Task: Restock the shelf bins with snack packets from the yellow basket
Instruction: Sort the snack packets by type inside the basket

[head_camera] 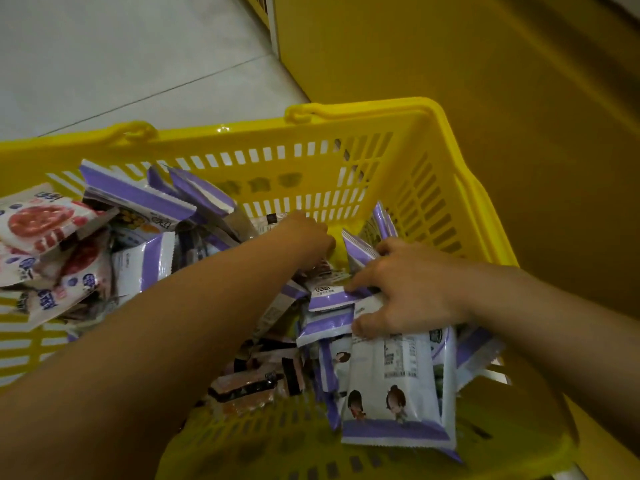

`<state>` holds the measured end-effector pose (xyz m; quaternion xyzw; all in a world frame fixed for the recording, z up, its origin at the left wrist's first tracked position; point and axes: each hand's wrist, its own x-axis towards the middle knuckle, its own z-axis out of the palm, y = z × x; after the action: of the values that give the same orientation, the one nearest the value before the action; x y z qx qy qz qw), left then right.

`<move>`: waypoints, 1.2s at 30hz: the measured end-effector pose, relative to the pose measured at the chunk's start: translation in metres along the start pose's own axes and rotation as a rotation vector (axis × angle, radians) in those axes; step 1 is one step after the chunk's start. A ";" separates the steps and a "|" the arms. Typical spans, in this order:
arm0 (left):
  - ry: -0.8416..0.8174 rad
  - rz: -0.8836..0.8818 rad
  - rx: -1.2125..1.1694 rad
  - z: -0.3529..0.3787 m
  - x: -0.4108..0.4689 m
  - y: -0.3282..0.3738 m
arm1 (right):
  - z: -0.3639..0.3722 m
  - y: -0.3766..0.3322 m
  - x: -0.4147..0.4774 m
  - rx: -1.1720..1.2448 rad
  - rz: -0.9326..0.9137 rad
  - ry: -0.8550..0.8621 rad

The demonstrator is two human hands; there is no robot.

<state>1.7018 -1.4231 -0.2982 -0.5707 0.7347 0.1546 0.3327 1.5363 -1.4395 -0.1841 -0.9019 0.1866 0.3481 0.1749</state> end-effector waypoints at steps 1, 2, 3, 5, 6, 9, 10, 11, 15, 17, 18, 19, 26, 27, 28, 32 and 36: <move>-0.014 -0.002 0.008 -0.001 0.000 0.001 | 0.000 0.000 0.000 0.002 0.001 -0.001; -0.029 -0.002 0.017 -0.002 -0.001 0.001 | 0.000 0.000 0.000 0.003 0.001 -0.003; -0.041 0.002 0.031 -0.003 -0.001 0.001 | 0.001 0.000 0.000 0.003 0.001 -0.003; -0.048 0.017 0.061 -0.005 -0.004 0.001 | 0.001 0.000 0.000 0.006 0.000 0.004; -0.044 0.027 0.071 -0.005 -0.006 0.000 | 0.001 -0.001 0.000 0.006 0.000 0.006; -0.036 0.047 0.092 -0.009 -0.013 -0.002 | 0.001 -0.001 0.000 0.008 0.006 0.002; -0.036 0.043 0.085 -0.011 -0.015 -0.004 | 0.001 -0.001 0.000 0.007 0.007 0.003; -0.038 0.038 0.072 -0.013 -0.017 -0.005 | 0.001 -0.001 0.000 0.006 0.006 0.007; 0.013 0.039 -0.016 -0.024 -0.025 -0.010 | 0.001 -0.001 0.000 0.020 0.018 0.001; 0.076 0.041 -0.022 -0.032 -0.030 -0.012 | 0.001 -0.001 -0.001 0.022 0.033 -0.010; 0.108 0.040 -0.030 -0.035 -0.034 -0.013 | 0.000 -0.002 -0.001 0.026 0.042 -0.016; 0.141 0.041 -0.048 -0.037 -0.038 -0.014 | 0.000 -0.002 -0.001 0.031 0.051 -0.020; 0.509 0.121 -0.061 -0.045 -0.091 -0.017 | -0.003 -0.007 -0.006 0.037 0.084 -0.041; 0.599 0.142 -0.075 -0.046 -0.101 -0.019 | -0.003 -0.007 -0.007 0.037 0.084 -0.042; 0.679 0.154 -0.114 -0.047 -0.112 -0.020 | -0.004 -0.008 -0.007 0.040 0.084 -0.042; 0.797 0.133 -0.345 -0.051 -0.155 -0.012 | -0.005 -0.011 -0.008 0.060 0.084 -0.041; 0.523 0.051 -0.496 -0.017 -0.193 -0.002 | -0.003 -0.012 -0.008 0.048 0.084 -0.043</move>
<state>1.7225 -1.2921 -0.1573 -0.6356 0.7492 0.1853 -0.0191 1.5385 -1.4291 -0.1743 -0.8810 0.2288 0.3700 0.1859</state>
